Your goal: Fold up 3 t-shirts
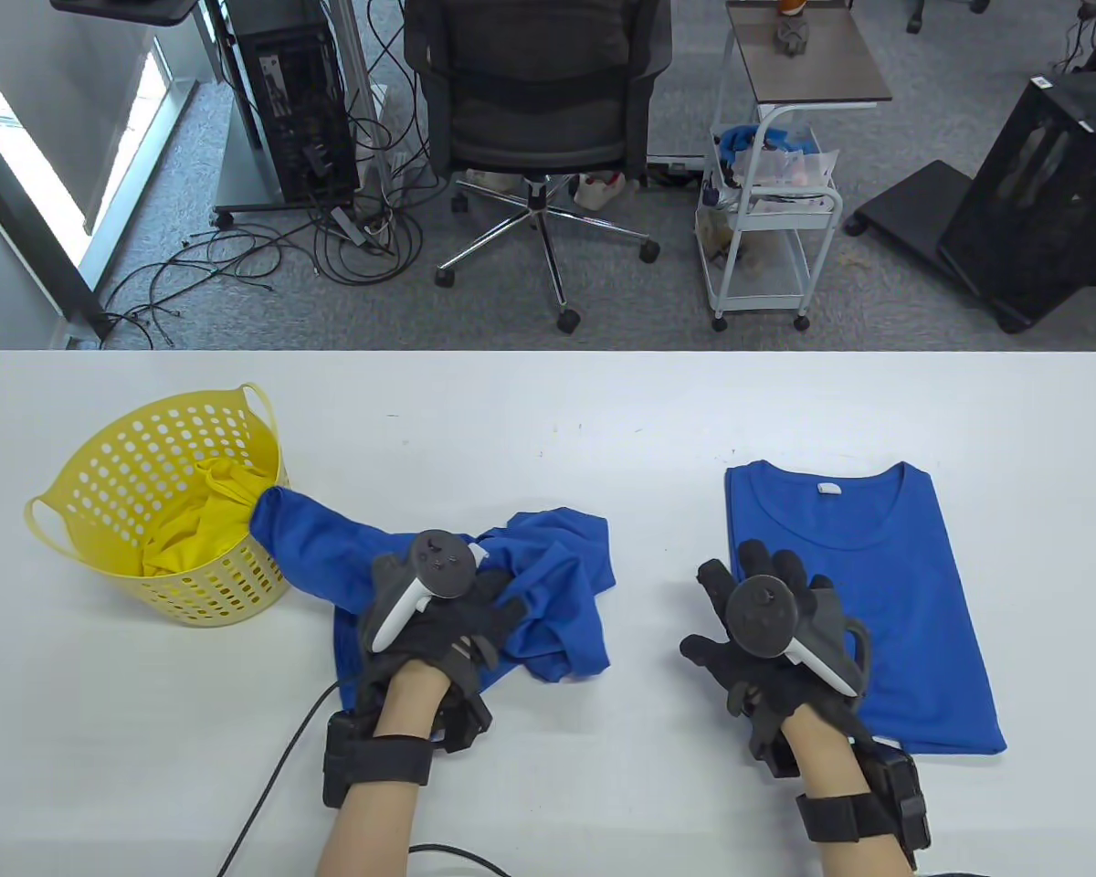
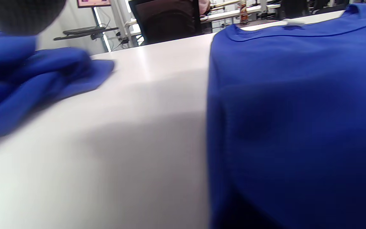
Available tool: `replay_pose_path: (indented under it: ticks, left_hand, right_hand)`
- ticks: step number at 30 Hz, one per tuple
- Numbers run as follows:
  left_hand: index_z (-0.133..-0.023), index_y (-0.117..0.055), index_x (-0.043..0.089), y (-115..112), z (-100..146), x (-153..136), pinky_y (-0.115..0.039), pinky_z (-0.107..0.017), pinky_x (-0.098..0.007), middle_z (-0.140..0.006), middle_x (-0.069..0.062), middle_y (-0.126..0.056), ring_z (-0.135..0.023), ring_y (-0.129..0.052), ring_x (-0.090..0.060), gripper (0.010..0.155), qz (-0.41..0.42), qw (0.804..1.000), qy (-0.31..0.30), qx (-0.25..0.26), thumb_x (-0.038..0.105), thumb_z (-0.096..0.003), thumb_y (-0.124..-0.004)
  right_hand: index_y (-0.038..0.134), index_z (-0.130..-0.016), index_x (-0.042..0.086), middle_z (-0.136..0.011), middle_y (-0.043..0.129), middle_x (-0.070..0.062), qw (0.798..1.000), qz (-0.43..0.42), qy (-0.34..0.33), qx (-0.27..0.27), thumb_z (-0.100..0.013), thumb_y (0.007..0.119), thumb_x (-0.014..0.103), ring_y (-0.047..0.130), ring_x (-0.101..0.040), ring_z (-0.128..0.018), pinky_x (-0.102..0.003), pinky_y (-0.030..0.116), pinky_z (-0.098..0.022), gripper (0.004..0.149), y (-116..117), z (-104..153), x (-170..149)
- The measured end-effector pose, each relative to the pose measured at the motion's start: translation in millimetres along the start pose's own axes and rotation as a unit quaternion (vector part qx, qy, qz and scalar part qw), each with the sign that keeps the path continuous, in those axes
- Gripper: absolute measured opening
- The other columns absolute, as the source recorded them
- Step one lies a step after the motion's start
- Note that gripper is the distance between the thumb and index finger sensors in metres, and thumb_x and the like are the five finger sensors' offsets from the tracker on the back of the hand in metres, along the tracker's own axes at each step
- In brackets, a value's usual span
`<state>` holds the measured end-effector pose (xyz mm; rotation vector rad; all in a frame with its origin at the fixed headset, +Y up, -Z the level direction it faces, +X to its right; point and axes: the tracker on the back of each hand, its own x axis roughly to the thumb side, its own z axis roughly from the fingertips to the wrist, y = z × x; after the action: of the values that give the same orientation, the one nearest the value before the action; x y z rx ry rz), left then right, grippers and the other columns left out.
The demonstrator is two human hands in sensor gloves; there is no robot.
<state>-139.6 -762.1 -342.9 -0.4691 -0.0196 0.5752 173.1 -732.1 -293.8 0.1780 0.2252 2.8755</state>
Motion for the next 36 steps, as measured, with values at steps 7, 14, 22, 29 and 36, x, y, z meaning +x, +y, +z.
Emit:
replay_pose_path:
  ticks: [7,14,22,29,36]
  left_hand:
    - [-0.086,-0.075,0.036,-3.7,0.6,25.5,-0.088,-0.049,-0.038,-0.091,-0.002,-0.083,-0.07,-0.097,-0.014,0.047,-0.08,0.995,-0.014,0.052,0.047,-0.0412,-0.079]
    - [-0.083,-0.08,0.038,38.3,19.1,15.5,-0.088,-0.048,-0.04,-0.087,0.002,-0.089,-0.067,-0.098,-0.015,0.042,-0.071,0.988,-0.01,0.136,0.046,-0.0412,-0.079]
    - [-0.079,-0.083,0.035,80.1,43.5,42.5,-0.088,-0.045,-0.039,-0.066,0.007,-0.098,-0.053,-0.1,-0.012,0.041,-0.068,0.978,-0.026,0.195,0.046,-0.0402,-0.082]
    - [-0.079,-0.083,0.034,109.4,60.3,57.2,-0.088,-0.044,-0.038,-0.064,0.007,-0.098,-0.051,-0.1,-0.012,0.041,-0.063,0.971,-0.044,0.227,0.046,-0.0401,-0.082]
    - [-0.08,-0.083,0.034,137.5,78.7,46.4,-0.088,-0.044,-0.038,-0.064,0.006,-0.098,-0.05,-0.1,-0.012,0.041,-0.051,0.966,-0.043,0.249,0.046,-0.0403,-0.082]
  right_hand:
    - [0.055,-0.097,0.027,-0.112,0.015,-0.011,0.999,0.01,-0.026,0.026,-0.035,0.074,0.059,0.01,-0.052,-0.101,-0.078,0.008,-0.066,0.072,8.7,0.5,14.7]
    - [0.051,-0.099,0.028,-0.112,0.014,-0.011,1.0,0.001,-0.017,0.025,-0.036,0.075,0.058,0.01,-0.052,-0.101,-0.078,0.007,-0.066,0.073,7.5,-0.3,9.2]
    - [0.05,-0.099,0.028,-0.112,0.015,-0.011,0.999,0.011,-0.045,0.024,-0.036,0.076,0.058,0.012,-0.052,-0.101,-0.078,0.008,-0.066,0.074,7.4,3.6,27.0]
    - [0.039,-0.102,0.023,-0.11,0.041,-0.012,0.997,0.03,-0.063,0.044,-0.035,0.079,0.057,0.049,-0.045,-0.098,-0.073,0.034,-0.071,0.085,30.2,-1.2,61.9]
    - [0.079,-0.079,0.032,-0.092,0.08,-0.001,0.996,0.032,-0.039,-0.078,-0.039,0.081,0.042,0.08,-0.035,-0.087,-0.068,0.051,-0.07,0.041,-7.7,-10.0,69.2]
